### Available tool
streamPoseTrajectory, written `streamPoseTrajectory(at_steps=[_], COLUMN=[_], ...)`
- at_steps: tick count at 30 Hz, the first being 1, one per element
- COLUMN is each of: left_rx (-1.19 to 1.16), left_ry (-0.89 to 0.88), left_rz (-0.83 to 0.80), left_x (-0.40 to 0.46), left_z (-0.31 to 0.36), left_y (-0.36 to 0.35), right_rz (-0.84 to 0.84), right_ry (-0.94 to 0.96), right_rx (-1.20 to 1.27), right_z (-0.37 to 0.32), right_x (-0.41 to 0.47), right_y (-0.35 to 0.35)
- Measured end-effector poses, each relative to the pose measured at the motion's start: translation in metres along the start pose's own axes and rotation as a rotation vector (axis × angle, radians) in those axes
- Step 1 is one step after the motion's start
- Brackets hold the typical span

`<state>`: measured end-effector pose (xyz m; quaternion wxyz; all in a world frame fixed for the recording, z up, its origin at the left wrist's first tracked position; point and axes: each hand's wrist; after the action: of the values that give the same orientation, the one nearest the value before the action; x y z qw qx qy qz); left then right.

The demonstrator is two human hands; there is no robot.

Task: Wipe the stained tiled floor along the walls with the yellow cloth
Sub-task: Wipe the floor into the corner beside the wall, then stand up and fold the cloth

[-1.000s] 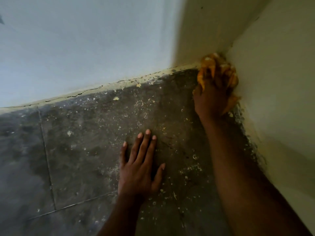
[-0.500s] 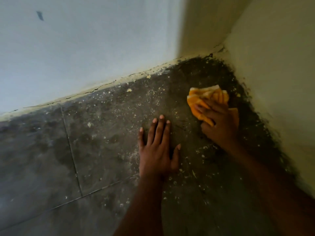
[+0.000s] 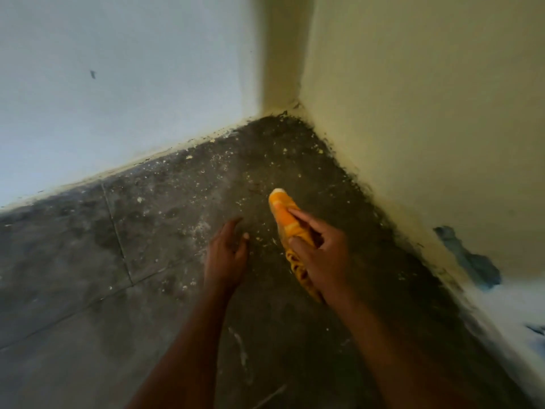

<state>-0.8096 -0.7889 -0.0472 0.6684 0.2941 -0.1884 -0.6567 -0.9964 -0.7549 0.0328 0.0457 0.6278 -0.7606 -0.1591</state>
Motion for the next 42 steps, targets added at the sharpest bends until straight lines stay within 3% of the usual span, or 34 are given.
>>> streamPoseTrajectory(at_steps=[4,8,11,17,20,27,32,36,42], left_rx=[-0.284,-0.421,-0.497,-0.752,-0.766,-0.644,-0.537,-0.597,-0.810], left_ry=[-0.009,-0.046,-0.108,-0.031,-0.003,0.098,0.074,0.089,0.173], left_rz=[0.076,0.121,0.088,-0.090,-0.128,-0.078,-0.036,-0.004,-0.077], left_x=[-0.079,-0.162,-0.224,-0.344,-0.389,-0.379,-0.331,-0.350,-0.386], left_z=[0.046,0.092,0.128,0.185,0.190,0.160,0.133,0.171,0.281], left_y=[0.022,0.051,0.078,0.122,0.147,0.176,0.168,0.207,0.313], right_rz=[-0.034,0.003,-0.014,-0.082,-0.236,-0.376,-0.124,0.009,-0.172], right_ry=[-0.013,-0.004,0.031,0.083,0.118,0.016,-0.017,-0.156,-0.375], right_rx=[0.094,0.144,0.189,0.261,0.292,0.505,0.694,0.711,0.766], right_z=[-0.038,-0.057,-0.075,-0.130,-0.149,-0.106,-0.069,-0.128,-0.278], right_x=[-0.064,-0.127,-0.181,-0.313,-0.373,-0.364,-0.325,-0.344,-0.372], right_y=[0.032,0.056,0.073,0.102,0.106,0.060,0.028,0.034,0.090])
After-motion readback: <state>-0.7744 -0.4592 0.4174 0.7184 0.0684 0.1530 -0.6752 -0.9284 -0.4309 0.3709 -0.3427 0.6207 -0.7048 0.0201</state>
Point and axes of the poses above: each hand's wrist, its own x-axis towards the middle knuckle, its own y-axis out of the back of the hand, z = x × y, and after that the axes turned 3 degrees about x, right-handed
